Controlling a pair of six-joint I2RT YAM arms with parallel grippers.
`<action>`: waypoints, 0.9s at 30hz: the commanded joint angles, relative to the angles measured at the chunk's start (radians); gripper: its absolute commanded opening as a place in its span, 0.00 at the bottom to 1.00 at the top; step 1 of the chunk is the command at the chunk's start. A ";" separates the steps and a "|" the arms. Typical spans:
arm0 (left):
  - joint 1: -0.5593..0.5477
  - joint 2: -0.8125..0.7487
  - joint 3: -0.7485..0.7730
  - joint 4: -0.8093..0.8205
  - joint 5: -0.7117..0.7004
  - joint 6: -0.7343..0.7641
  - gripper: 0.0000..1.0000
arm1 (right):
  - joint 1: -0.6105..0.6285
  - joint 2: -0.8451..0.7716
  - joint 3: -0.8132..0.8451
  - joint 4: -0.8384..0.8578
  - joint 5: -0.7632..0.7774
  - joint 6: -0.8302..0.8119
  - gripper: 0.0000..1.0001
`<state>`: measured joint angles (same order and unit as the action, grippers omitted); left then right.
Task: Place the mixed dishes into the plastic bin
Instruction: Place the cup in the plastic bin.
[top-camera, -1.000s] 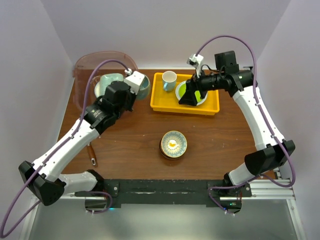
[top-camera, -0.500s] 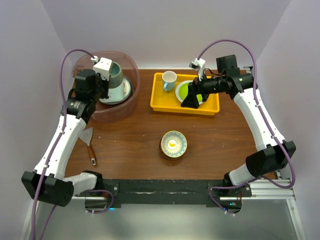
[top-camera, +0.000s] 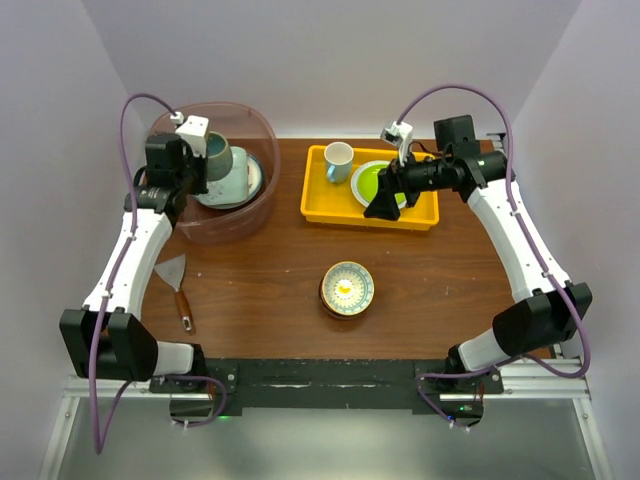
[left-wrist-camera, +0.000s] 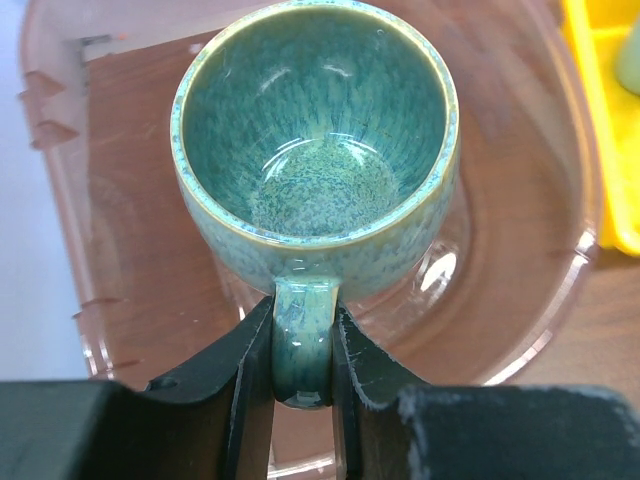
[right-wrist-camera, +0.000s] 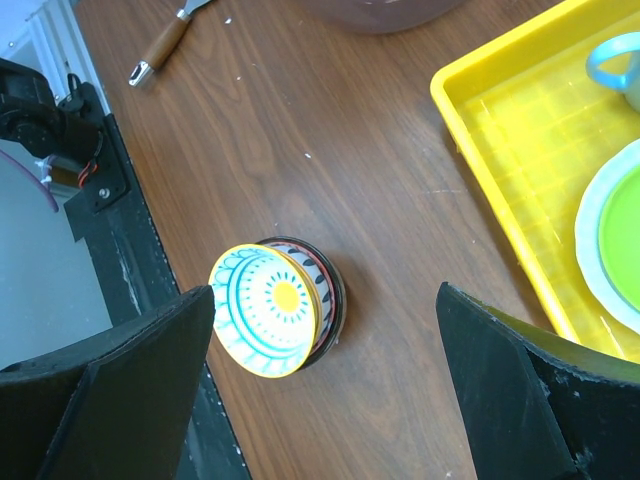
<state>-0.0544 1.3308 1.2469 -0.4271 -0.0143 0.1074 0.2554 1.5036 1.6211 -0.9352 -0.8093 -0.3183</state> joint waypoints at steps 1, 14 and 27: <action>0.028 -0.004 0.031 0.264 -0.085 -0.060 0.00 | -0.005 -0.037 -0.006 0.036 -0.042 -0.007 0.96; 0.054 0.203 0.132 0.366 -0.046 -0.146 0.00 | -0.010 -0.054 -0.032 0.047 -0.041 -0.004 0.97; 0.054 0.418 0.246 0.461 -0.062 -0.169 0.00 | -0.016 -0.054 -0.049 0.050 -0.041 -0.005 0.96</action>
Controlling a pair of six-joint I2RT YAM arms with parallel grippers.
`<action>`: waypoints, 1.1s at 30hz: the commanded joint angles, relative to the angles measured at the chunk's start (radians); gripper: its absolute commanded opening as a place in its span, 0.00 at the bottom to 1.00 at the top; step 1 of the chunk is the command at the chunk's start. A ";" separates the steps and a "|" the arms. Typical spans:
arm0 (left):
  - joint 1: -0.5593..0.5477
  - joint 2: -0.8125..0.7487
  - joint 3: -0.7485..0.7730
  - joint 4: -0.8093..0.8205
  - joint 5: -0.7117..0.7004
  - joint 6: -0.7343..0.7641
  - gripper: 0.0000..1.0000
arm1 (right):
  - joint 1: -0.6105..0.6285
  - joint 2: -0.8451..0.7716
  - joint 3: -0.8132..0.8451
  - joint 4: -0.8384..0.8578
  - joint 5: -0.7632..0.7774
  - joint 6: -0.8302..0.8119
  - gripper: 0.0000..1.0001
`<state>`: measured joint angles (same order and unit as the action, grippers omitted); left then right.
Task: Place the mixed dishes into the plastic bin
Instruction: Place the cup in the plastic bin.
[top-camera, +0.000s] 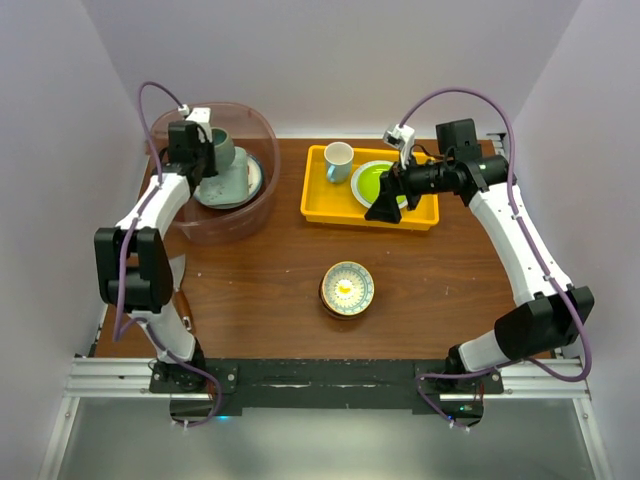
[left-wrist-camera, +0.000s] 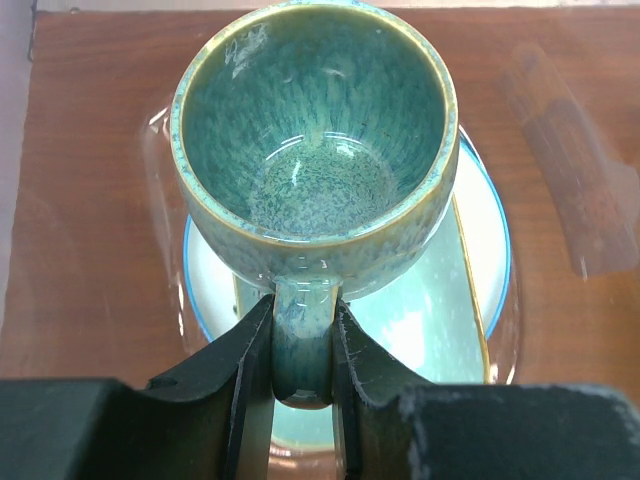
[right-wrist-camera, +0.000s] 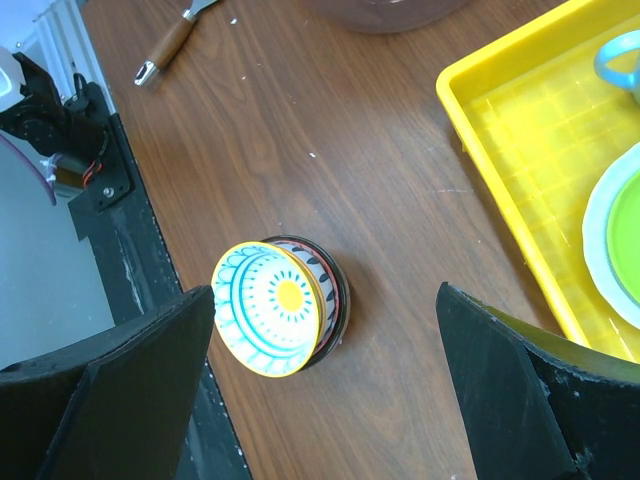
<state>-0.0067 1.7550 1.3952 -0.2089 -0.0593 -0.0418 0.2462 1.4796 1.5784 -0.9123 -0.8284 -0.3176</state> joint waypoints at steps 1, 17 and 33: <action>0.007 0.003 0.099 0.246 -0.025 -0.020 0.00 | -0.008 -0.030 -0.006 0.027 -0.021 -0.006 0.97; 0.007 0.080 0.105 0.282 -0.037 -0.013 0.00 | -0.010 -0.008 -0.001 0.038 -0.029 -0.003 0.96; 0.007 0.049 0.074 0.264 -0.042 -0.007 0.55 | -0.013 -0.016 -0.014 0.043 -0.029 -0.003 0.97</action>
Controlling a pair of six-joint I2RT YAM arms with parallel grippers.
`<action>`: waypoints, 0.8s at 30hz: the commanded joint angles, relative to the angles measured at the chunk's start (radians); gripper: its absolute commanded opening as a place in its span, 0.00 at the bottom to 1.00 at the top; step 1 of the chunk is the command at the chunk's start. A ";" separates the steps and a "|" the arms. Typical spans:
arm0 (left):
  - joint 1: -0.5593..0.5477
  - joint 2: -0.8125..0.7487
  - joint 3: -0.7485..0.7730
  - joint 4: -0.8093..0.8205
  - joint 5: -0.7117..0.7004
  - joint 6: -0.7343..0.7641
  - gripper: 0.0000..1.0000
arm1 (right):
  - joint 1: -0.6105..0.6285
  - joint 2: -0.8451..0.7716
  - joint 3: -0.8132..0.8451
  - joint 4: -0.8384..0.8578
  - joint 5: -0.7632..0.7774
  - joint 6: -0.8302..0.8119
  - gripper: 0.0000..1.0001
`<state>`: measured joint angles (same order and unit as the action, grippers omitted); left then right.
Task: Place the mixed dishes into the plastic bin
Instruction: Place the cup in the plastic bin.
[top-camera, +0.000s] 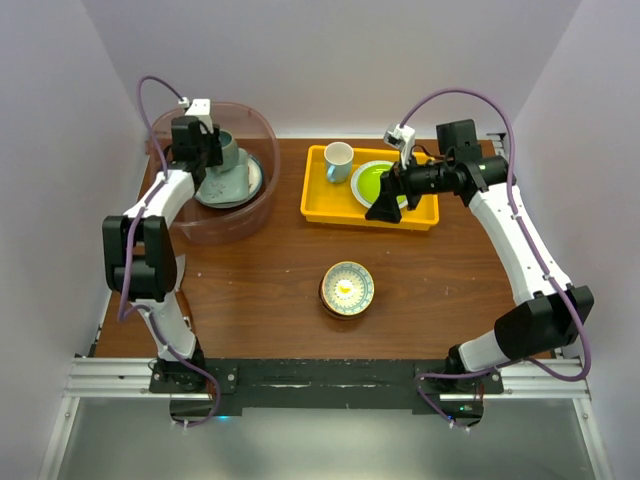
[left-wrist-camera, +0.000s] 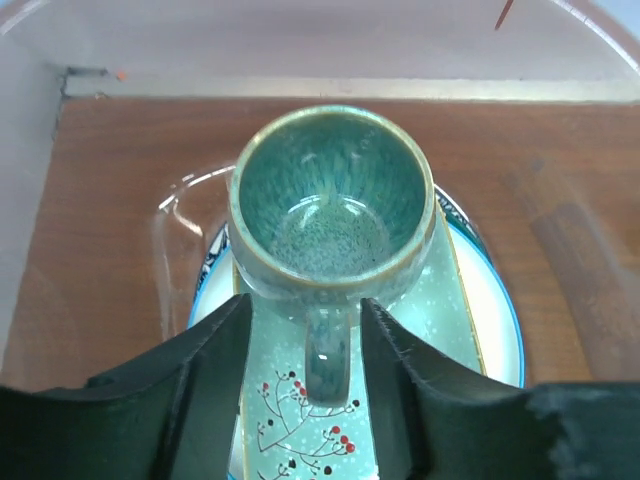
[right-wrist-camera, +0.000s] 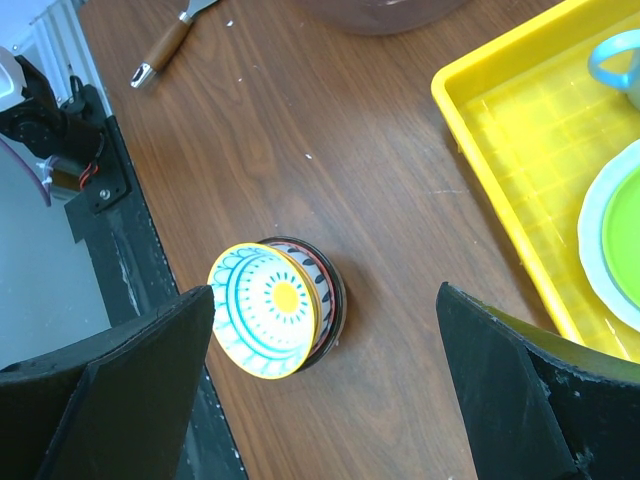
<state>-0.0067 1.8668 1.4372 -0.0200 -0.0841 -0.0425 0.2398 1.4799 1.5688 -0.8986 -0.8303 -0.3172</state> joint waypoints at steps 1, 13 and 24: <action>0.007 -0.072 0.029 0.074 -0.017 -0.004 0.56 | -0.008 -0.018 -0.006 0.027 -0.029 -0.003 0.97; 0.007 -0.215 0.032 -0.001 -0.002 -0.017 0.76 | -0.008 -0.036 -0.010 0.021 -0.032 -0.020 0.97; 0.007 -0.538 -0.144 -0.047 0.078 -0.160 1.00 | -0.007 -0.059 -0.035 -0.060 -0.095 -0.189 0.97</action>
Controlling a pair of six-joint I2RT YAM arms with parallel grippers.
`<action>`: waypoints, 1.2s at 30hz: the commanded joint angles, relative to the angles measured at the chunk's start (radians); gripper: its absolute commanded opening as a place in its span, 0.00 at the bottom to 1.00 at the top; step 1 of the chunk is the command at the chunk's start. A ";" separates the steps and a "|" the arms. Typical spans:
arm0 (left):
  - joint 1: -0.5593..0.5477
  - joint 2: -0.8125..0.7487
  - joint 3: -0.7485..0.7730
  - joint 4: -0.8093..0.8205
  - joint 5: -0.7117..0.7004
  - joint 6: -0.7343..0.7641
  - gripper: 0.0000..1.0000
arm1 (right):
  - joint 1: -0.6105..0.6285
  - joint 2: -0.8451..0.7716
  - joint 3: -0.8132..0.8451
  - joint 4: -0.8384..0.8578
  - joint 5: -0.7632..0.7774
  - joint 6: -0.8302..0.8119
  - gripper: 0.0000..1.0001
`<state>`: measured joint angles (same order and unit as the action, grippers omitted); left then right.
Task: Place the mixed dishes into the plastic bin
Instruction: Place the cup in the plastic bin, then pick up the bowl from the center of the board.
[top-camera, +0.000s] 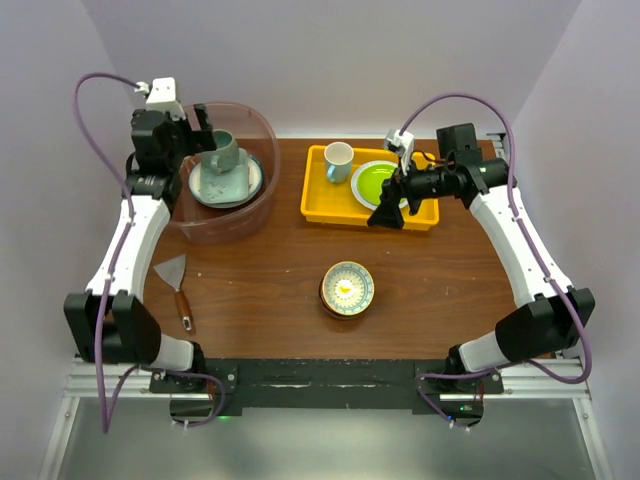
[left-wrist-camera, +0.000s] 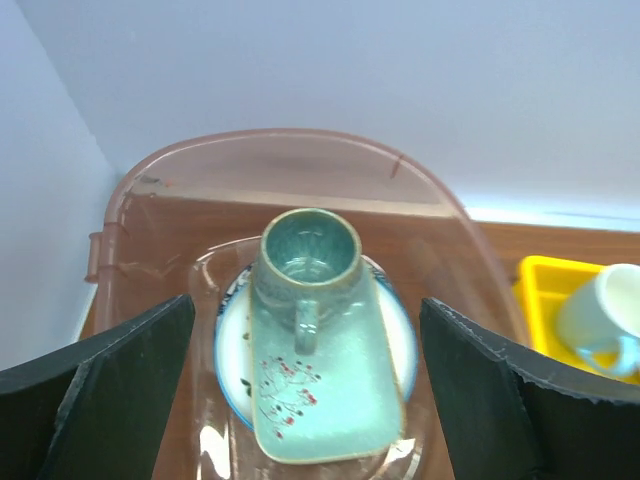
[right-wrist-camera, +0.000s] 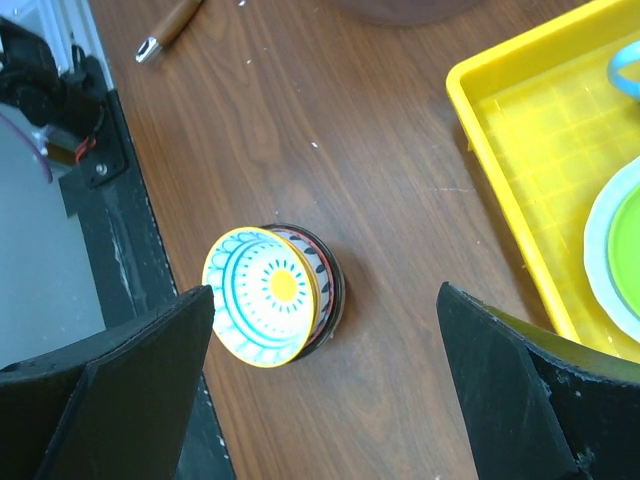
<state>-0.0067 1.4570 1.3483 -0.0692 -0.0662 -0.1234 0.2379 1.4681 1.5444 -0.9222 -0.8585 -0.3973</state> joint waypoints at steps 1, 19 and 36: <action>0.007 -0.150 -0.084 -0.001 0.089 -0.103 1.00 | -0.005 -0.051 -0.013 -0.055 -0.082 -0.150 0.97; 0.007 -0.532 -0.336 -0.141 0.321 -0.341 1.00 | -0.002 -0.103 -0.228 -0.285 -0.162 -0.738 0.98; 0.007 -0.649 -0.495 -0.119 0.555 -0.458 1.00 | 0.118 -0.135 -0.334 -0.083 0.055 -0.599 0.98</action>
<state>-0.0067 0.8021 0.8478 -0.2413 0.3950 -0.5426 0.3141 1.3640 1.2285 -1.0950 -0.8761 -1.0512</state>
